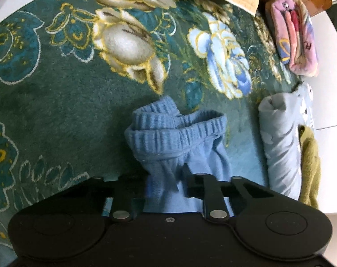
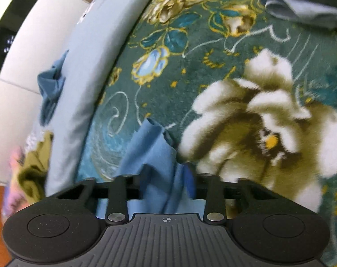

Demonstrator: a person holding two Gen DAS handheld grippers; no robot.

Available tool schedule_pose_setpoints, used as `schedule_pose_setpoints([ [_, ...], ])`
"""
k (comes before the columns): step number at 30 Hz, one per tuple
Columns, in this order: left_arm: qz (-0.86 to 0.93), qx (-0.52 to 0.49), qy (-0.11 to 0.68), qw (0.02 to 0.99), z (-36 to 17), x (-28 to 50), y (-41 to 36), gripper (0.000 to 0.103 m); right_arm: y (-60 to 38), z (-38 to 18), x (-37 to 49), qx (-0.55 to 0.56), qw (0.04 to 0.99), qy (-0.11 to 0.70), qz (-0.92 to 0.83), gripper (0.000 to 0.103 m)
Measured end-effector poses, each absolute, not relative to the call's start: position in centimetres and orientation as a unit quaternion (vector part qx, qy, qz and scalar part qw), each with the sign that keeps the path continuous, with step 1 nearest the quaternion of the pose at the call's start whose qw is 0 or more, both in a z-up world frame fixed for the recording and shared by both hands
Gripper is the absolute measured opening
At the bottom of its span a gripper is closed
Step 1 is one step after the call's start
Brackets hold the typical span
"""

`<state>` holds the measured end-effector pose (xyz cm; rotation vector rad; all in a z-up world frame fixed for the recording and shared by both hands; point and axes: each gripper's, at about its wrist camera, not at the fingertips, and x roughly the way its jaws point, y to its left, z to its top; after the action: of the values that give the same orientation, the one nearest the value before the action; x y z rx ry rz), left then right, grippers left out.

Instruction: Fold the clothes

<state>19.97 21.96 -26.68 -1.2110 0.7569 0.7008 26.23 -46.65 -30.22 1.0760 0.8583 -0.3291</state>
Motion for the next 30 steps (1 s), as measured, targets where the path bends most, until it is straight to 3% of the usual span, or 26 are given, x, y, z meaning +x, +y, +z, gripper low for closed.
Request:
schedule_pose_setpoints([
  [8, 0.277, -0.541, 0.32, 0.727, -23.0, 19.3, 20.4, 0.006, -48.6, -25.8, 28.6, 0.454, 0.801, 0.373, -0.112, 0.006],
  [15, 0.296, -0.545, 0.354, 0.7, -25.4, 18.2, 19.2, 0.009, -49.3, -26.0, 30.2, 0.415, 0.806, 0.405, -0.117, 0.006],
  [18, 0.291, -0.538, 0.36, 0.704, -24.9, 18.1, 19.4, 0.016, -48.4, -24.5, 30.3, 0.384, 0.822, 0.404, -0.11, 0.006],
  [21, 0.275, -0.536, 0.378, 0.703, -24.4, 18.1, 19.6, 0.041, -45.9, -21.5, 30.7, 0.31, 0.858, 0.401, -0.084, 0.006],
  [27, 0.265, -0.546, 0.405, 0.684, -23.2, 16.2, 19.8, 0.059, -37.5, -16.3, 30.4, 0.179, 0.905, 0.386, -0.001, 0.006],
  [30, 0.258, -0.551, 0.425, 0.671, -22.9, 14.5, 20.2, 0.061, -32.6, -15.8, 30.3, 0.151, 0.905, 0.394, 0.044, 0.007],
])
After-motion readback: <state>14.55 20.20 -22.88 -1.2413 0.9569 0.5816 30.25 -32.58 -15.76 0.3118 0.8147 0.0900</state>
